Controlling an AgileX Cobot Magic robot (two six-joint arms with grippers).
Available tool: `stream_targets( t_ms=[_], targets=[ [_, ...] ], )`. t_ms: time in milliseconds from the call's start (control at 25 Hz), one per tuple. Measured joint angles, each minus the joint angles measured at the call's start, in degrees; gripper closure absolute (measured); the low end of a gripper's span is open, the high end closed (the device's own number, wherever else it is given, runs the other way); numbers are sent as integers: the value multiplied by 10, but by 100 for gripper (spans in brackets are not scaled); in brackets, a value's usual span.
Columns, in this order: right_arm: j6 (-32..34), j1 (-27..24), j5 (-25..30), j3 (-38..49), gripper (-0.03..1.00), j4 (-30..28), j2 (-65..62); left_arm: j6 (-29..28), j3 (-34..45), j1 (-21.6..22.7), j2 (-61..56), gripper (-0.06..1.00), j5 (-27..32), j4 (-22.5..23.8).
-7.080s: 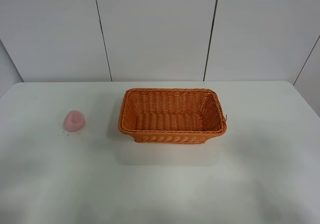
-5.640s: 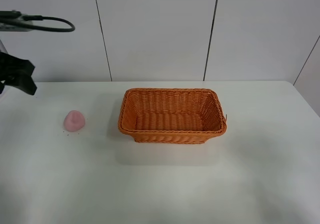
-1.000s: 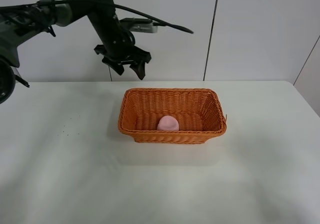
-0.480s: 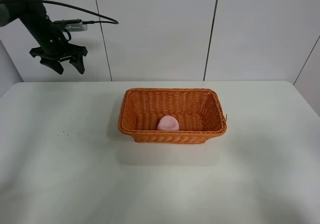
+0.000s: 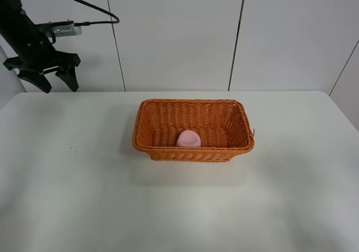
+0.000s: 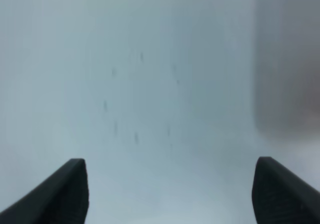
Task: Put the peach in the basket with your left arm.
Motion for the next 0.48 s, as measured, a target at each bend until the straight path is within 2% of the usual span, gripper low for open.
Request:
stream_targets(
  t_ms=[320, 480],
  targets=[
    [0, 0, 0, 0, 27, 0, 0, 1, 292, -1, -314, 16, 0, 2],
    [0, 0, 0, 0, 27, 0, 0, 2, 421, -1, -478, 16, 1, 18]
  ],
)
